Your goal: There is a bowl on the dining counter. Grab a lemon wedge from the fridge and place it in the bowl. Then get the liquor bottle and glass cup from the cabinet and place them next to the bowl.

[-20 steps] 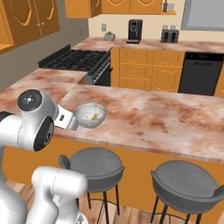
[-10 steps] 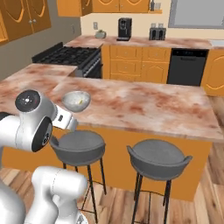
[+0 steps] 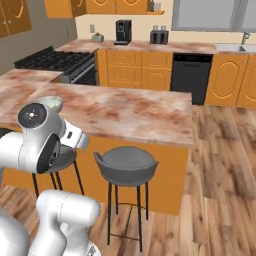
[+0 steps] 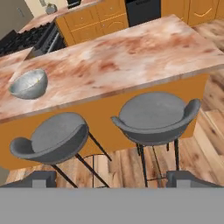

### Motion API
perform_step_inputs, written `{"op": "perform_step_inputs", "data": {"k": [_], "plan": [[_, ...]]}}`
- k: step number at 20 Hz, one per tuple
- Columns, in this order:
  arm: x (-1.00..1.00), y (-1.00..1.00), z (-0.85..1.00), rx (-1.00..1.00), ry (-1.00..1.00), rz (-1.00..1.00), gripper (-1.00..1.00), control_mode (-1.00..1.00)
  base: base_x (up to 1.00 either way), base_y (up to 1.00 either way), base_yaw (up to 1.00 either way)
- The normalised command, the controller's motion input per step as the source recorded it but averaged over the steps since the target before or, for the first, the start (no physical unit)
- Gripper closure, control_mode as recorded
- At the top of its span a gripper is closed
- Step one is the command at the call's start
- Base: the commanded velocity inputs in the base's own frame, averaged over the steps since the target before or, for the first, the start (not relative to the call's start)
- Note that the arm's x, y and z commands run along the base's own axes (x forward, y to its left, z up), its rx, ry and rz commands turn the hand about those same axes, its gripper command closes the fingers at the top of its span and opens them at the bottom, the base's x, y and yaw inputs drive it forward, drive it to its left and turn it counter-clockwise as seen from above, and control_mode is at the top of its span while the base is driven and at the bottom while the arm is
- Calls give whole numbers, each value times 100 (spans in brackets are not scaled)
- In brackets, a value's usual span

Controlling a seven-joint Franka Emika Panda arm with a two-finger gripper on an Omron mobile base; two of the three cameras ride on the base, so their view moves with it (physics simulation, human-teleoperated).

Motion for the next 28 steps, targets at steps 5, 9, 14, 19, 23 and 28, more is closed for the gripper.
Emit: {"op": "perform_step_inputs", "data": {"k": [5, 9, 14, 19, 23, 28], "plan": [[0, 0, 0, 0, 0, 0, -100, 100, -13, -97, 0], [0, 0, 0, 0, 0, 0, -100, 100, -2, -88, 0], [0, 0, 0, 0, 0, 0, -100, 100, -3, -90, 0], [0, 0, 0, 0, 0, 0, -100, 100, 0, -95, 0], [0, 0, 0, 0, 0, 0, -100, 100, 0, -90, 0], [0, 0, 0, 0, 0, 0, -100, 100, 0, -88, 0]]}}
